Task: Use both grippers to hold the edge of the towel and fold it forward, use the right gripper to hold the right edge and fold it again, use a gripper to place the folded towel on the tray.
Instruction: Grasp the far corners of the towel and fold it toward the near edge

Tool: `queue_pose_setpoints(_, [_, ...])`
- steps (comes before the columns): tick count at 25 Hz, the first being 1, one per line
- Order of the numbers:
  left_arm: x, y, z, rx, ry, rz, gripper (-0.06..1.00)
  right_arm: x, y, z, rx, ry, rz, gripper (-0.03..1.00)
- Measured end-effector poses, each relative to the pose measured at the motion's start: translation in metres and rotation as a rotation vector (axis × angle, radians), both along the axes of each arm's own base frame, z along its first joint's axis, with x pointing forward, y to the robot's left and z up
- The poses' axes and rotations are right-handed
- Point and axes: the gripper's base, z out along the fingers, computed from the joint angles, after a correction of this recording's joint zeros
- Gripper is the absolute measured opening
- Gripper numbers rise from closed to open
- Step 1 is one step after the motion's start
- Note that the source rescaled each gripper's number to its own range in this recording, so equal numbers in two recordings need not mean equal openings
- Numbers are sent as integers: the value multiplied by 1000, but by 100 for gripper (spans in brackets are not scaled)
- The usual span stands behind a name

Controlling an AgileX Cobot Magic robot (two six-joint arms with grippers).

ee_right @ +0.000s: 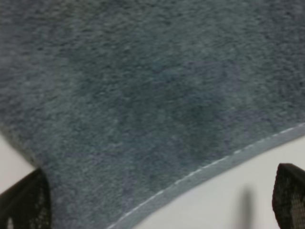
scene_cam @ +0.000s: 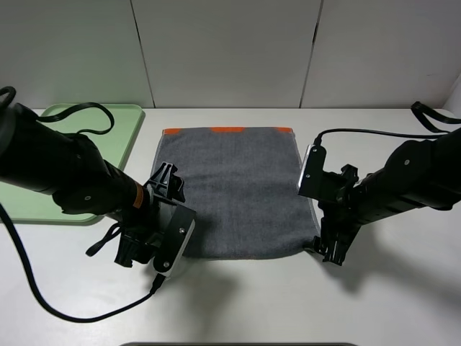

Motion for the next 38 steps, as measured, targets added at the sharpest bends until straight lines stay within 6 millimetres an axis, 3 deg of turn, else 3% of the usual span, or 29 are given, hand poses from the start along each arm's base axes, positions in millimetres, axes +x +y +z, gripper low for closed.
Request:
queue_pose_setpoints(6, [0,0,0,2,1,1,88,0,0,0,-3,-2,2,100])
queue_pose_setpoints(15, [-2,2,-2,20,22,16,72,0,0,0,1,-1,-6,100])
queue_pose_setpoints(17, [-3,2,-2,21,24,15,68,-1,0,-1,4,13,-6,90])
queue_pose_setpoints(19, [-5,3,-4,30,35,22,60,-2,1,-2,7,30,-3,73])
queue_pose_setpoints(23, [-6,3,-6,38,45,25,43,-3,1,-4,-1,38,16,31])
queue_pose_setpoints(25, [-6,3,-7,41,49,25,31,-3,1,-5,-6,41,22,14])
queue_pose_setpoints(27, [-7,4,-8,43,52,25,17,-3,1,-5,-8,42,25,3])
queue_pose_setpoints(30, [-7,4,-9,46,55,24,2,-3,1,-5,-9,42,27,0])
queue_pose_setpoints(38, [-7,4,-9,44,53,23,1,-4,0,-1,-4,29,32,0])
